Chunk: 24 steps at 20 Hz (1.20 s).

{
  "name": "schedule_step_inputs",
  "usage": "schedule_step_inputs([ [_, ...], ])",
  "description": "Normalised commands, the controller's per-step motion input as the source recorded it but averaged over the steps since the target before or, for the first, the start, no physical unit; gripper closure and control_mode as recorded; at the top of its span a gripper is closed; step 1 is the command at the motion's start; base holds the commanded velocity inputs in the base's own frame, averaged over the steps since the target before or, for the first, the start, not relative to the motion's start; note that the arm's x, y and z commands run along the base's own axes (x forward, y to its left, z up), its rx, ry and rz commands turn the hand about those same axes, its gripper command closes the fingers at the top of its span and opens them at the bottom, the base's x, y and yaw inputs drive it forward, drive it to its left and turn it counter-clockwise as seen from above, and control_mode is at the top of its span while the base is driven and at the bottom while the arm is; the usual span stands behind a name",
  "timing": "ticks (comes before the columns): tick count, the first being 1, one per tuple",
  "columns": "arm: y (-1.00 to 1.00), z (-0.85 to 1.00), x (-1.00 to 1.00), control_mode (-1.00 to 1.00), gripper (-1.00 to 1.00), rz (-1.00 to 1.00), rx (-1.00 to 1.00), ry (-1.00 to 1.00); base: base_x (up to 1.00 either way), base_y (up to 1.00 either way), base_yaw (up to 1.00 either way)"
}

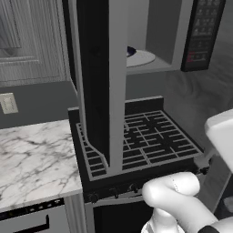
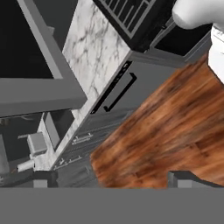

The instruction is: Transport the chicken drumstick from the fridge to the microwave and turn on the microwave.

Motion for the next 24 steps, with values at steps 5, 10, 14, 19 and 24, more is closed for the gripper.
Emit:
schedule_step_inputs([
  [5,0.34,-0.17,-0.03,-1.0,-1.0,0.1,0.08,0.0,0.0,0.0,0.0],
  [10,0.36,-0.15,-0.02,-1.0,-1.0,0.08,0.05,-0.02,0.0,0.0,0.0],
  [14,0.42,-0.1,0.01,-1.0,-1.0,0.0,0.01,-0.01,0.0,0.0,0.0],
  [19,0.39,0.0,0.02,-1.0,-1.0,0.0,0.0,0.0,0.0,0.0,0.0],
  [24,0.37,0.0,0.04,-1.0,-1.0,-0.01,0.0,0.0,0.0,0.0,0.0],
])
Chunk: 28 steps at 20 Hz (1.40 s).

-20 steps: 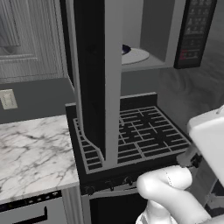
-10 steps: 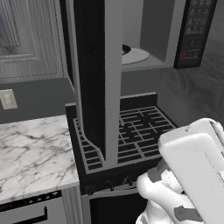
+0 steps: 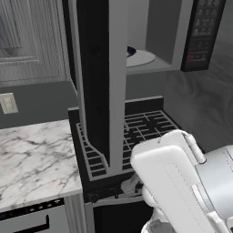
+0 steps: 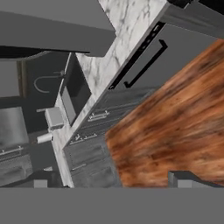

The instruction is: Transport the chicken drumstick from the fridge to the microwave and turn on the microwave.

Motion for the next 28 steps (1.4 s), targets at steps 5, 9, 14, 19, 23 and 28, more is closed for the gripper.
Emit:
schedule_step_inputs([
  [5,0.29,0.0,0.21,-1.0,-1.0,-0.09,0.0,0.0,0.0,0.0,0.0],
  [9,0.26,0.0,0.26,-1.0,-1.0,-0.13,0.0,-0.01,0.0,0.0,0.0],
  [14,0.15,0.0,0.24,-1.0,-1.0,-0.15,0.0,0.0,0.0,0.0,0.0],
  [19,0.12,0.0,0.21,-1.0,-1.0,-0.19,0.0,-0.04,0.0,0.0,0.0],
  [23,0.15,0.0,0.2,-1.0,-1.0,-0.18,0.0,-0.05,0.0,0.0,0.0],
  [28,0.22,0.0,0.17,-1.0,-1.0,-0.12,0.04,-0.09,0.0,0.0,0.0],
])
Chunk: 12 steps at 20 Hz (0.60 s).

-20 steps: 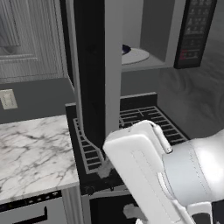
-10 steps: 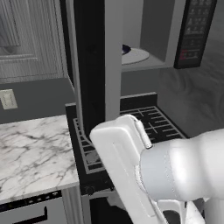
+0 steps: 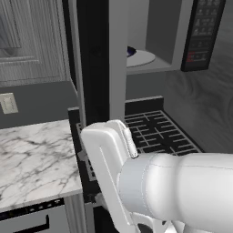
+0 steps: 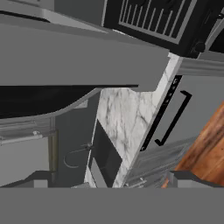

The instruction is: Transport the chicken drumstick from the fridge to the microwave and turn on the microwave.

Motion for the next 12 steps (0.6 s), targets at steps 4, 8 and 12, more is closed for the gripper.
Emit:
schedule_step_inputs([
  [4,0.15,0.0,0.21,-1.0,-1.0,-0.09,0.04,-0.12,0.0,0.0,0.0],
  [8,0.03,0.0,0.2,-1.0,-1.0,-0.04,0.03,-0.11,0.0,0.0,0.0],
  [12,0.01,0.0,0.2,-1.0,-1.0,-0.01,0.03,-0.13,0.0,0.0,0.0],
])
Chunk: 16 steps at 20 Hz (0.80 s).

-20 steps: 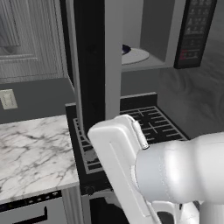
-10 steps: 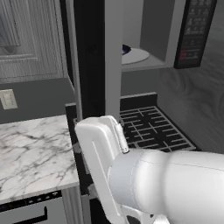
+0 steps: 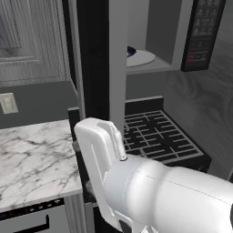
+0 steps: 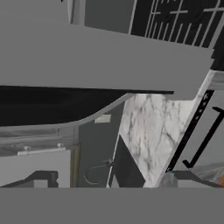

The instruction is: Transport the chicken drumstick from the fridge to the microwave and turn on the microwave.

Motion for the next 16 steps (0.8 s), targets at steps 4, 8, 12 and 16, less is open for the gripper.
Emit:
schedule_step_inputs([
  [4,0.0,-0.07,0.22,-1.0,-1.0,-0.02,0.01,-0.08,0.0,0.0,0.0],
  [8,0.03,-0.02,0.27,-1.0,-1.0,-0.01,0.02,-0.08,0.0,0.0,0.0],
  [12,0.22,0.0,0.29,-1.0,-1.0,-0.05,0.05,-0.11,0.0,0.0,0.0],
  [16,0.21,0.0,0.22,-1.0,-1.0,-0.09,0.07,-0.07,0.0,0.0,0.0],
])
